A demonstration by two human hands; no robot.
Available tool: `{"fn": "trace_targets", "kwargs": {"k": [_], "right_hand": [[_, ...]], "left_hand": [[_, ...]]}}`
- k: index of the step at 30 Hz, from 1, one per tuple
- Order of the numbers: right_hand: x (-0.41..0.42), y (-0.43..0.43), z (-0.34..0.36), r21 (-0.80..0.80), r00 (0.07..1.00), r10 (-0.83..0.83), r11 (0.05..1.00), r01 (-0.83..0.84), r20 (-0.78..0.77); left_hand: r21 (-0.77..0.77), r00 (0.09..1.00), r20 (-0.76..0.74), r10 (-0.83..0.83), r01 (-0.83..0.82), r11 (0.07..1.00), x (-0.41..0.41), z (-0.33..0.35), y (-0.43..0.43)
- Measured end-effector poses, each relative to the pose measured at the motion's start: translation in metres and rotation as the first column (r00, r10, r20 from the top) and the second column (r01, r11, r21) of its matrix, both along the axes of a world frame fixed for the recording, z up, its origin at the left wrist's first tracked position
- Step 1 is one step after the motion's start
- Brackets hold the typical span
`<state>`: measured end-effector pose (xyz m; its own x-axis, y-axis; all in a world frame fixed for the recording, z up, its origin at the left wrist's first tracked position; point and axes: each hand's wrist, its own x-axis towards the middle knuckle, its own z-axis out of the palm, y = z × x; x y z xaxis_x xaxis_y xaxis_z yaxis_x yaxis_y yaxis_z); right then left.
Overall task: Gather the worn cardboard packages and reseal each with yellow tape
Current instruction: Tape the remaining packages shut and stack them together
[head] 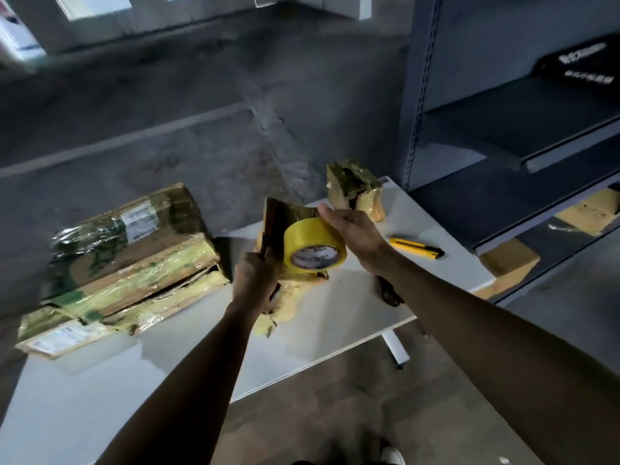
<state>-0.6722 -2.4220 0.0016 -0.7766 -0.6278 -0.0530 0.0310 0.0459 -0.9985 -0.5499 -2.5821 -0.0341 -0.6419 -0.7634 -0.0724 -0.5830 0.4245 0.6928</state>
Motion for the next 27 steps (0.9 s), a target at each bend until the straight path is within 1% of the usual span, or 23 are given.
{"fn": "trace_targets", "kwargs": {"k": [2,5,8,10,12,15,17,19,21,23,24,25,27], "right_hand": [[-0.003,-0.014,0.007,-0.007,0.998,0.047,0.999,-0.047,0.044],[0.009,-0.033,0.011,0.021,0.991,0.094,0.995,-0.096,0.091],[0.024,-0.049,0.007,0.094,0.998,0.038,0.995,-0.043,0.058],[0.032,-0.056,0.01,0.098,1.0,0.016,0.995,-0.017,0.009],[0.035,-0.06,0.014,0.124,0.997,0.039,0.992,-0.03,-0.066],[0.034,-0.047,0.042,0.134,0.984,0.021,0.991,0.003,-0.175],[0.025,-0.037,0.052,0.213,0.946,0.037,0.976,0.034,-0.321],[0.018,-0.031,0.052,0.288,0.911,0.071,0.956,0.054,-0.405],[0.012,-0.027,0.04,0.373,0.922,0.09,0.926,0.061,-0.376],[0.01,-0.022,0.03,0.416,0.927,0.088,0.906,0.078,-0.364],[0.009,-0.017,0.025,0.439,0.931,0.101,0.896,0.068,-0.35],[0.011,-0.013,0.021,0.467,0.939,0.104,0.882,0.066,-0.328],[0.013,-0.006,0.016,0.488,0.952,0.075,0.869,0.084,-0.298]], "left_hand": [[0.145,0.992,-0.074,0.099,-0.088,0.986,0.002,0.0,-0.005],[0.292,0.981,-0.093,0.171,-0.137,0.947,0.014,-0.004,-0.007],[0.36,0.978,-0.043,0.205,-0.177,0.916,0.03,-0.01,-0.01],[0.381,0.976,-0.04,0.213,-0.182,0.906,0.037,-0.015,-0.011],[0.379,0.974,-0.046,0.22,-0.187,0.906,0.043,-0.014,-0.011],[0.37,0.965,-0.011,0.261,-0.238,0.898,0.051,-0.011,-0.019],[0.377,0.955,0.003,0.296,-0.275,0.884,0.057,-0.007,-0.027],[0.367,0.96,0.01,0.279,-0.263,0.892,0.057,-0.006,-0.031],[0.349,0.969,0.012,0.248,-0.236,0.907,0.056,-0.007,-0.03],[0.332,0.976,0.019,0.218,-0.212,0.919,0.056,-0.008,-0.028],[0.296,0.98,0.035,0.197,-0.198,0.935,0.058,-0.009,-0.028],[0.233,0.984,0.056,0.172,-0.18,0.956,0.059,-0.009,-0.028],[0.057,0.99,0.081,0.114,-0.119,0.991,0.06,-0.008,-0.024]]}}
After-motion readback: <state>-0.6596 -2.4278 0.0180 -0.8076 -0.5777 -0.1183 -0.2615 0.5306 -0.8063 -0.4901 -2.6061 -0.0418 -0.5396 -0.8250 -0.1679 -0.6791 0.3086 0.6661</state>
